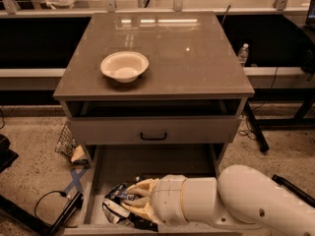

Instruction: Pick blue chip bag from middle drawer and place on counter

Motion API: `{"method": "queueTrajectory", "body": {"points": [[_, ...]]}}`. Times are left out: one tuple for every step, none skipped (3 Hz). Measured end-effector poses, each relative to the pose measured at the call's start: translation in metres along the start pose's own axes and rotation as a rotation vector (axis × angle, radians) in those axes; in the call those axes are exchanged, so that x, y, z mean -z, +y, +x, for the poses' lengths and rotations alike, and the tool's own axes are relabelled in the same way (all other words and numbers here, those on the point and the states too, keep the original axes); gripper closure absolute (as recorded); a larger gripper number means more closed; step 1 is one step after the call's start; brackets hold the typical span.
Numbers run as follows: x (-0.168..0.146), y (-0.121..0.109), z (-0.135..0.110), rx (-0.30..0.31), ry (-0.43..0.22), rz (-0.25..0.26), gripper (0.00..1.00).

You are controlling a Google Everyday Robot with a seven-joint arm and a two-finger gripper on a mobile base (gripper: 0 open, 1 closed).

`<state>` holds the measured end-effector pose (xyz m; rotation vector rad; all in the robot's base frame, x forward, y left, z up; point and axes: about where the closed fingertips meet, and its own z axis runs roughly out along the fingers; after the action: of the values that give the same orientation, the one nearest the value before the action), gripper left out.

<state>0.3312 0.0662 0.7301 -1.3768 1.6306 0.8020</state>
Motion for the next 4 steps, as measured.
{"method": "queueTrajectory", "body": {"points": [[0.016, -0.030, -0.020, -0.014, -0.036, 0.031, 1.00], [0.050, -0.081, -0.059, -0.025, -0.040, 0.062, 1.00], [0.079, -0.130, -0.095, -0.030, 0.026, 0.058, 1.00], [0.104, -0.190, -0.122, -0.066, 0.083, 0.094, 1.00]]}}
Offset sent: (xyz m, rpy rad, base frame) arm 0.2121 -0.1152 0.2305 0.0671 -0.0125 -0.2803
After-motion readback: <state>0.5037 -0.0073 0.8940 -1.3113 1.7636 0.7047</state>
